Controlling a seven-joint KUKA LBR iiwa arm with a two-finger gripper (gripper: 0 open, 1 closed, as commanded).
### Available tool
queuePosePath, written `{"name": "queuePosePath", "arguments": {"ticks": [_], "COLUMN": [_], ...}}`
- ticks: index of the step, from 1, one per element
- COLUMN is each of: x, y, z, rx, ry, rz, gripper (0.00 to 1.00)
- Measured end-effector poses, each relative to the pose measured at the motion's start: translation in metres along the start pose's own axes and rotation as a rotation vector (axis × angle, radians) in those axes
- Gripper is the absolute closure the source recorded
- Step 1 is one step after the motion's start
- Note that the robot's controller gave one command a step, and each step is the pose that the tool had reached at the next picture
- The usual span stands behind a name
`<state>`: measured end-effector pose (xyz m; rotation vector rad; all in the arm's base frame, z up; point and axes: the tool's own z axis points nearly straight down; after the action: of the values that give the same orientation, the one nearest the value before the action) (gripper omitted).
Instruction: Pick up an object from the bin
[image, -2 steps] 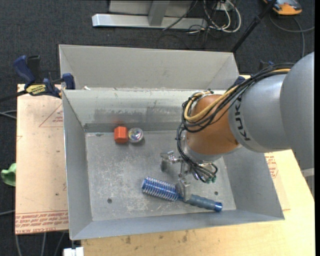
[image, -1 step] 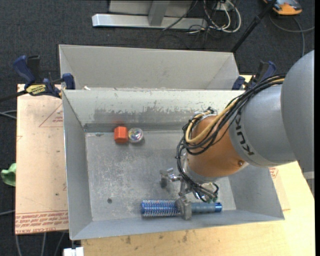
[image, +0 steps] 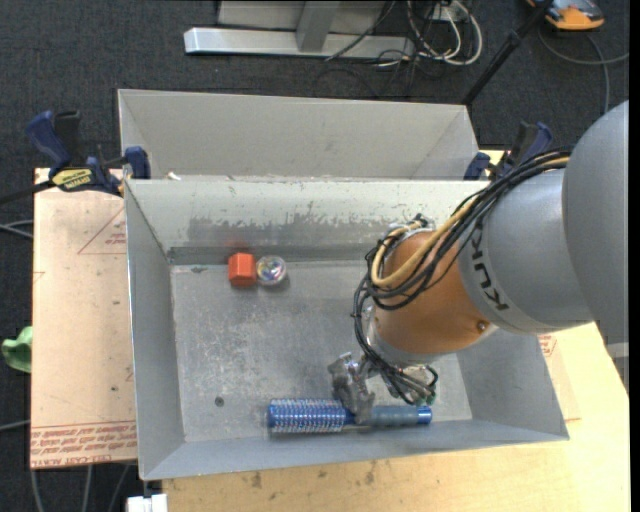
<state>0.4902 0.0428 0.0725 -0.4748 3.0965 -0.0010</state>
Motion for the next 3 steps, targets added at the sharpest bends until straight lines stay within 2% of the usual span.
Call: {"name": "queuePosePath", "arguments": {"ticks": [1, 2, 3], "x": [0.0, 0.002, -0.012], "y": [0.001, 0.001, -0.017], "z": [0.001, 0.001, -0.136], "rx": [-0.001, -0.002, 0.0], "ry": [-0.002, 0.007, -0.003], "rz": [0.0, -0.001, 0.013], "gripper": [0.0, 1.0, 1.0]}}
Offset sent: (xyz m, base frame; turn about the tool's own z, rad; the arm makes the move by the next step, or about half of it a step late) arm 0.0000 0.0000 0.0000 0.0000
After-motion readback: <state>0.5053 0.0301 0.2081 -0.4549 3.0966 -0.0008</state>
